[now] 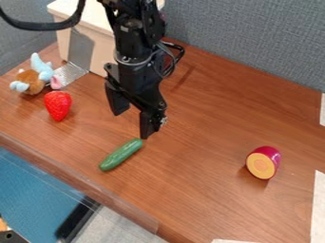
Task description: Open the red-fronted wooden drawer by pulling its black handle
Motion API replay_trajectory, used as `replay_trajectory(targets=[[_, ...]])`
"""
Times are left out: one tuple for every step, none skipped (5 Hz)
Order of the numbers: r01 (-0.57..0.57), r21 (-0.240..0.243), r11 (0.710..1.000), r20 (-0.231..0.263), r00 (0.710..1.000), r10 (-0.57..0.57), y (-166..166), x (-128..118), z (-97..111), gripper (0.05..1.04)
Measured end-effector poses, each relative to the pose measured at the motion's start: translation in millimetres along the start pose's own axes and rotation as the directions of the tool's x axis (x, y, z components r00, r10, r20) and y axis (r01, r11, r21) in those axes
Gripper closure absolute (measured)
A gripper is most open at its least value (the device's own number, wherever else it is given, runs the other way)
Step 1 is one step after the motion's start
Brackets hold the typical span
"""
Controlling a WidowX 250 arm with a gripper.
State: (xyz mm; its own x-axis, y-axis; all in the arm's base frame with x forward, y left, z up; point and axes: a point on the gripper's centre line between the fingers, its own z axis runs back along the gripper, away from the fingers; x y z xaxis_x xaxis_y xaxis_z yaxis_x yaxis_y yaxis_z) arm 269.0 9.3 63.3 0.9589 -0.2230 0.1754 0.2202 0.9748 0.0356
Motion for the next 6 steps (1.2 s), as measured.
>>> replay_trajectory(targets=[[-0.005,-0.005,1.000,-0.024,1.000,0.005,0,-2,-5,0.084],[-0.070,0.028,0.997,0.018,0.997,0.070,14,40,2,0.084],[-0.113,0.056,0.992,0.032,0.993,0.111,29,77,-1,0.084],[-0.129,0.105,0.986,0.064,0.990,0.122,41,112,-7,0.084],[-0.149,0.169,0.974,0.067,0.988,0.139,55,130,-24,0.084],[-0.169,0.202,0.965,0.076,0.985,0.156,62,132,-41,0.084]])
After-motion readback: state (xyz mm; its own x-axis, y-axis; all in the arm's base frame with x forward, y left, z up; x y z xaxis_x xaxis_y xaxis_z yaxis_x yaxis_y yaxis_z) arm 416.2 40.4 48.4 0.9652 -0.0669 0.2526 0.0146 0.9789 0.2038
